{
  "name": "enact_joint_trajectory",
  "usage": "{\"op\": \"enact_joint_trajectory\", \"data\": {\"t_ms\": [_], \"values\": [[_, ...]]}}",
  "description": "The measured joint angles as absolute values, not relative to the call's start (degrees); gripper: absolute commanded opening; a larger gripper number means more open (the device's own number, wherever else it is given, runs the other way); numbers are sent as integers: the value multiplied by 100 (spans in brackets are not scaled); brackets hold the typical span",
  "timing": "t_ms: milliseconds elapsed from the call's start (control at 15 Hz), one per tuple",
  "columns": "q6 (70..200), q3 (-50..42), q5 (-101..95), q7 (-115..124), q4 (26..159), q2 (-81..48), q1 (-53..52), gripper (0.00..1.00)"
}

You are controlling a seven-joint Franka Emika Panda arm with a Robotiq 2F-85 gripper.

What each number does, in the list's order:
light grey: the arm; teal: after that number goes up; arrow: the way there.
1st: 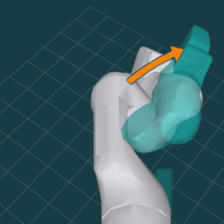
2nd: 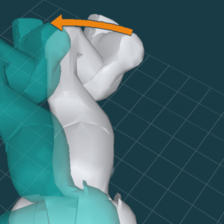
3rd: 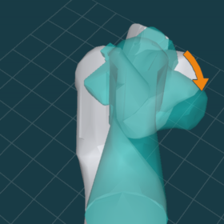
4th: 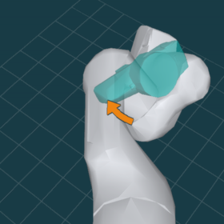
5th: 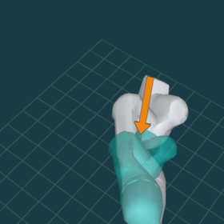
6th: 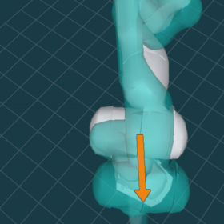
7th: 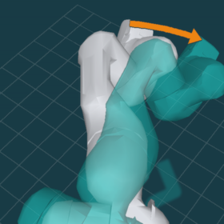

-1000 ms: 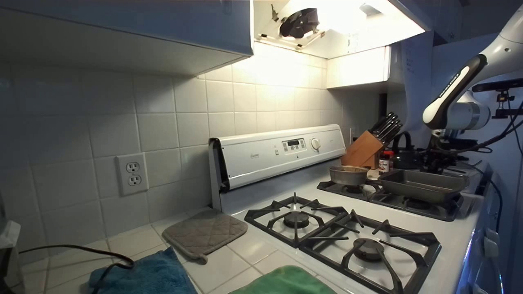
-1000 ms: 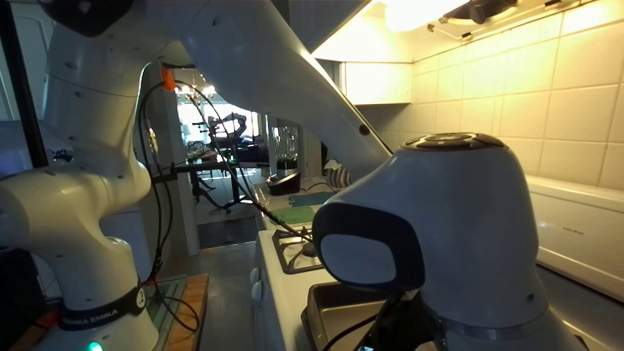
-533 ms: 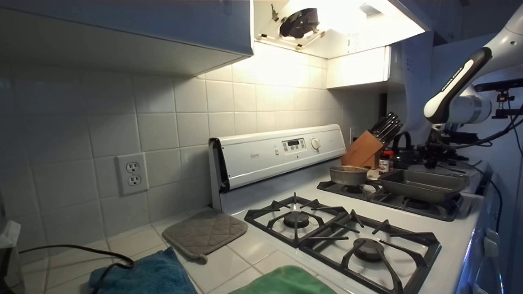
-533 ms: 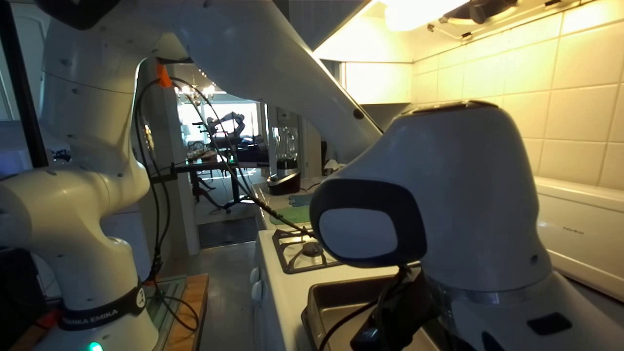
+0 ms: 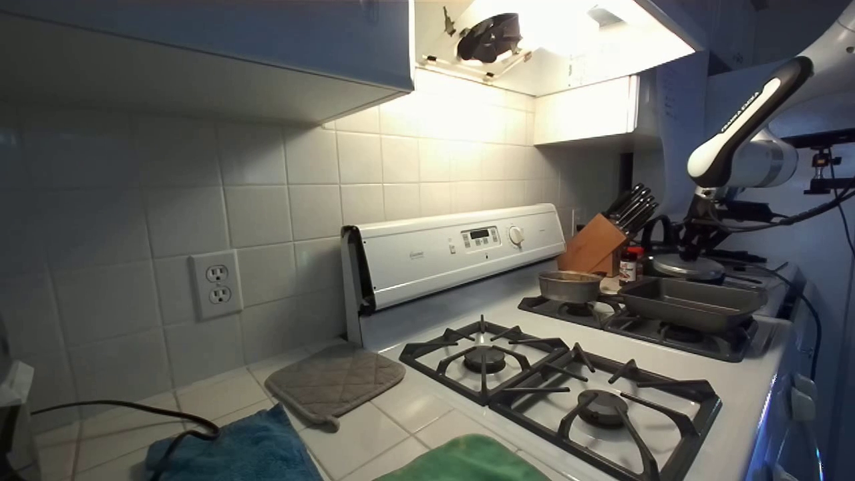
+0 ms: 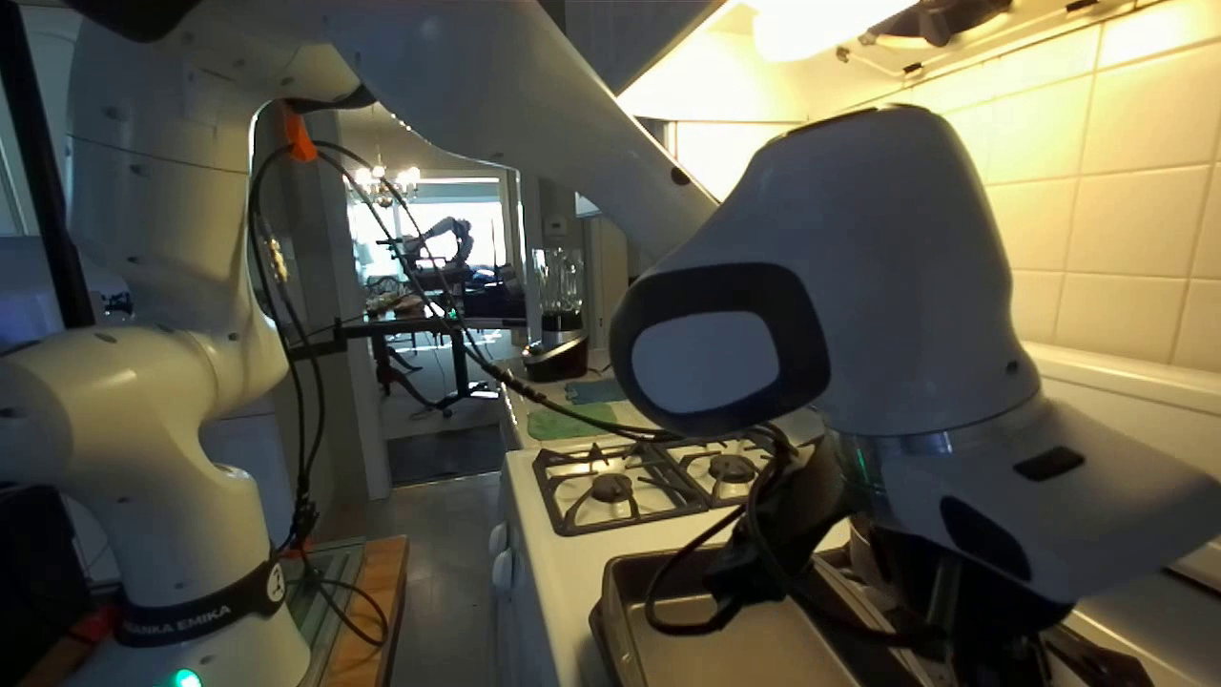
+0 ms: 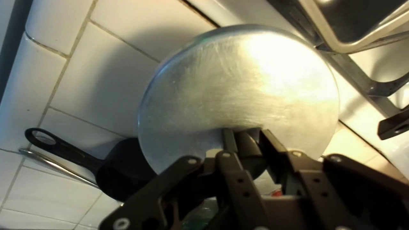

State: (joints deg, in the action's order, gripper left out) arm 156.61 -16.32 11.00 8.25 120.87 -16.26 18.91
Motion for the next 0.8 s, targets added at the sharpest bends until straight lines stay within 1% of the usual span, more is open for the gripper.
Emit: {"op": "enact_joint_trajectory", "data": {"t_ms": [467,800], "values": [[15653,-1386,1089,813,12059,-1498,1588,6],[15389,-1101,1089,813,11752,-1495,1342,6]]}}
